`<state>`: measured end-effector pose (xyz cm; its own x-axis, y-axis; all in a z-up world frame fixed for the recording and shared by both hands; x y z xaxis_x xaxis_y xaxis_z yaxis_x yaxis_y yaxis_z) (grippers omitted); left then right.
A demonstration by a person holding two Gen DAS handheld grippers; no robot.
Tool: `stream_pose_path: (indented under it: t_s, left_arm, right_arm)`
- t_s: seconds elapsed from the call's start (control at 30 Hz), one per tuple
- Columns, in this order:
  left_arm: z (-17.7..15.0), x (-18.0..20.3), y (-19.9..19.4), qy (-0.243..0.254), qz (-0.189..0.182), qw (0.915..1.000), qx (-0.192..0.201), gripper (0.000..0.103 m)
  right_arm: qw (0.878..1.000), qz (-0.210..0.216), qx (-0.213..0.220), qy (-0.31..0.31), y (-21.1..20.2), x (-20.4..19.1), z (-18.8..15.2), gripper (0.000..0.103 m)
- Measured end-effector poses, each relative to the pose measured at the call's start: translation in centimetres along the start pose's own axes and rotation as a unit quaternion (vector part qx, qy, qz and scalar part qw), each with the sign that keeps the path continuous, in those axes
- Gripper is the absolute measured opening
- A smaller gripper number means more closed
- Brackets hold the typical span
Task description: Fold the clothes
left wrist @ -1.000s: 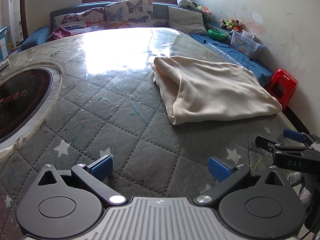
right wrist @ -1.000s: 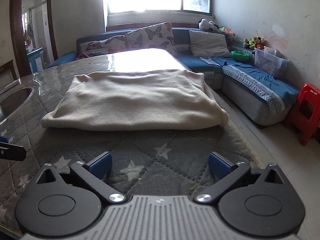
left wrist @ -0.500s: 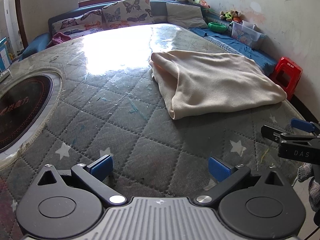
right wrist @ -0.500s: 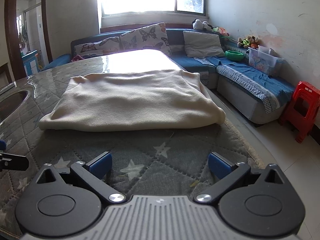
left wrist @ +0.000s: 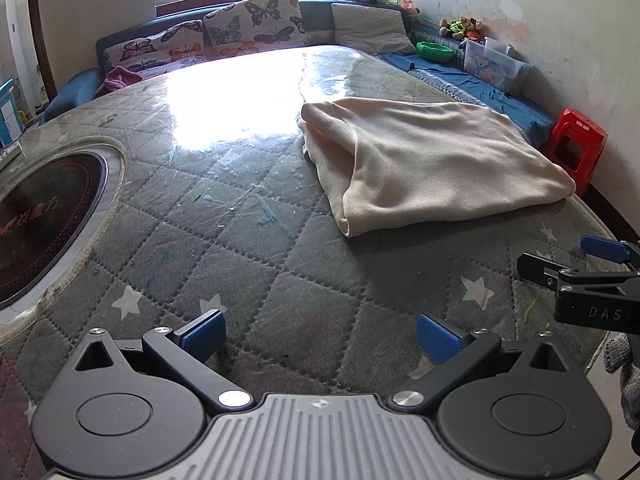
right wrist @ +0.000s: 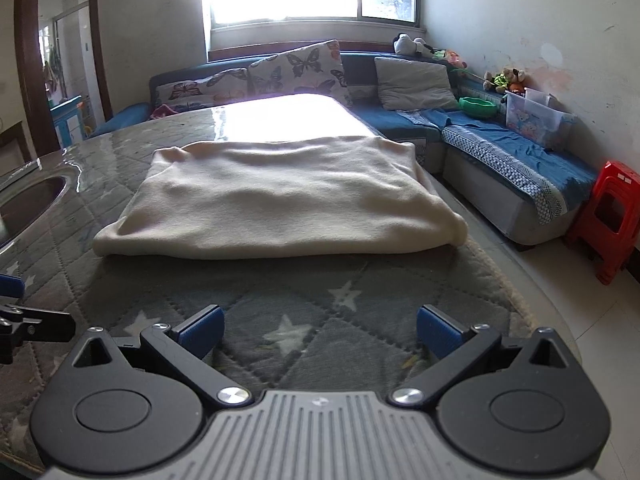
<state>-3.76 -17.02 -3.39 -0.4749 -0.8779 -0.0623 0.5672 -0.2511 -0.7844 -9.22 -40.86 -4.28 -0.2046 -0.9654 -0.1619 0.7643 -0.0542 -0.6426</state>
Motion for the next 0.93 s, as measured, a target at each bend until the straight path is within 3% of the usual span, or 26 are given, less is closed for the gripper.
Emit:
stream_pose_path:
  t_s: [0.37, 0.93]
  left_arm:
    - [-0.1, 0.2, -0.5, -0.014, -0.007, 0.9999, -0.007, 0.103]
    - [-0.2, 1.1, -2.3, -0.01, -0.009, 0.9998, 0.015, 0.103]
  right_arm:
    - [1.0, 0.023, -0.006, -0.001, -0.6, -0.9, -0.4, 0.103]
    - [0.999, 0.045, -0.003, 0.01, -2.1, -1.4, -0.6, 0.103]
Point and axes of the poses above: each gripper's, at about its wrist camera, not at the fingertips, and y roughly the way its jaws point, x to its right, z to its top, the point moved 3 cm from there along y, roughly the way its jaws point, and after that the axes turned 10 degrees about y, right-handed, at the moved point
